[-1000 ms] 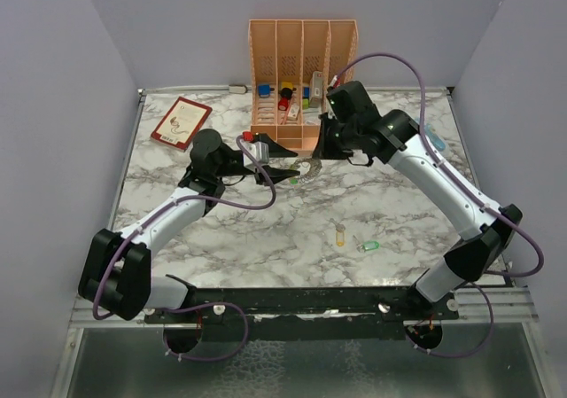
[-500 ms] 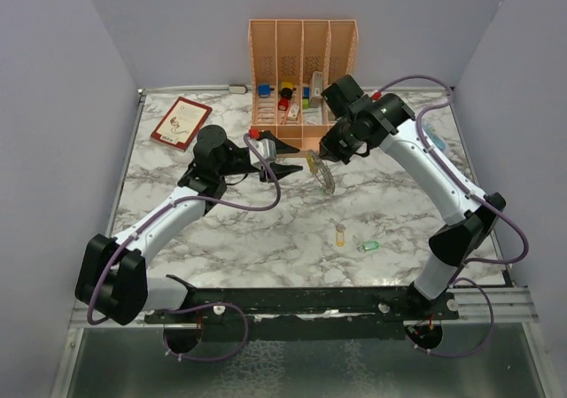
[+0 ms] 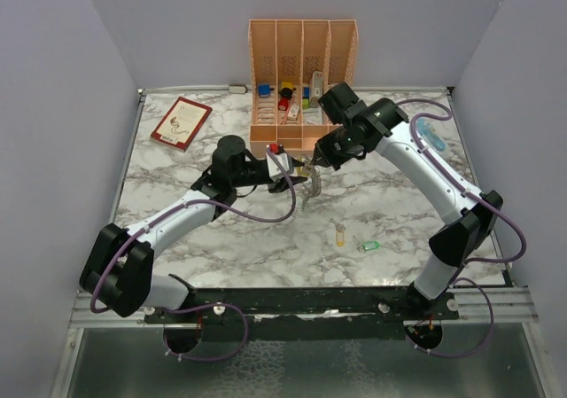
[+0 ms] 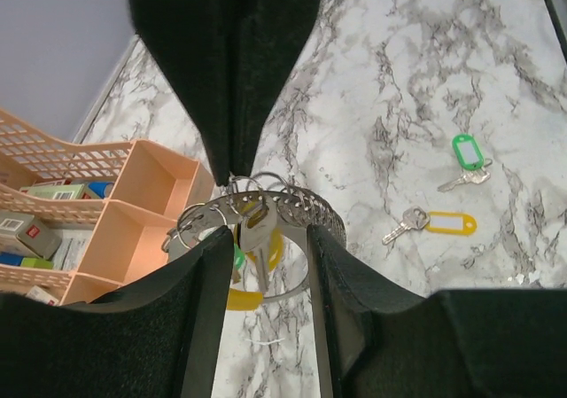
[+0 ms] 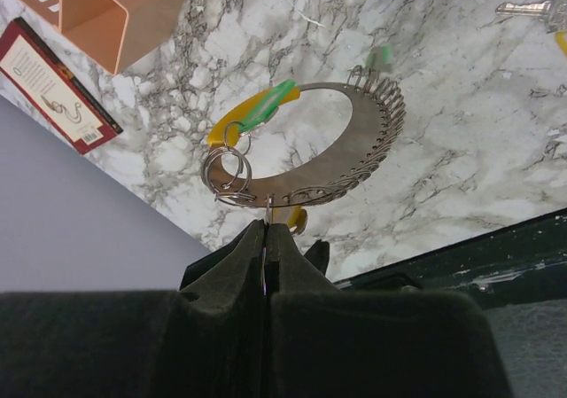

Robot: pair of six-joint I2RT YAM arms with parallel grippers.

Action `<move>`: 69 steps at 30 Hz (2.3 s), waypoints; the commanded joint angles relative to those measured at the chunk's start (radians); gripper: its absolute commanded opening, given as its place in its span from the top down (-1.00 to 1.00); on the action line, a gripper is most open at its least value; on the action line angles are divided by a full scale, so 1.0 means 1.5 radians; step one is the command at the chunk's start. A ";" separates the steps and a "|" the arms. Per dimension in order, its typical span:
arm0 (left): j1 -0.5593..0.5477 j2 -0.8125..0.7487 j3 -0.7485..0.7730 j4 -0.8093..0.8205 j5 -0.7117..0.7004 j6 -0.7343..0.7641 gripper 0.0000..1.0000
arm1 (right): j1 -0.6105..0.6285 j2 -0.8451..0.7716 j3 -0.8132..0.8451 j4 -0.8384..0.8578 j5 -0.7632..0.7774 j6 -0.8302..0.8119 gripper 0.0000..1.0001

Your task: Put the keys on the keyring

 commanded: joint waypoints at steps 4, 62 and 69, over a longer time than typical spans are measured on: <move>-0.035 -0.022 -0.019 -0.031 -0.054 0.158 0.18 | 0.000 -0.020 0.005 0.029 -0.015 0.049 0.98; -0.039 -0.042 0.054 -0.432 -0.182 0.548 1.00 | 0.000 -0.066 -0.055 0.129 -0.051 0.054 0.98; -0.007 -0.042 0.069 -0.429 -0.166 0.500 1.00 | 0.000 -0.100 -0.126 0.191 -0.064 0.027 0.98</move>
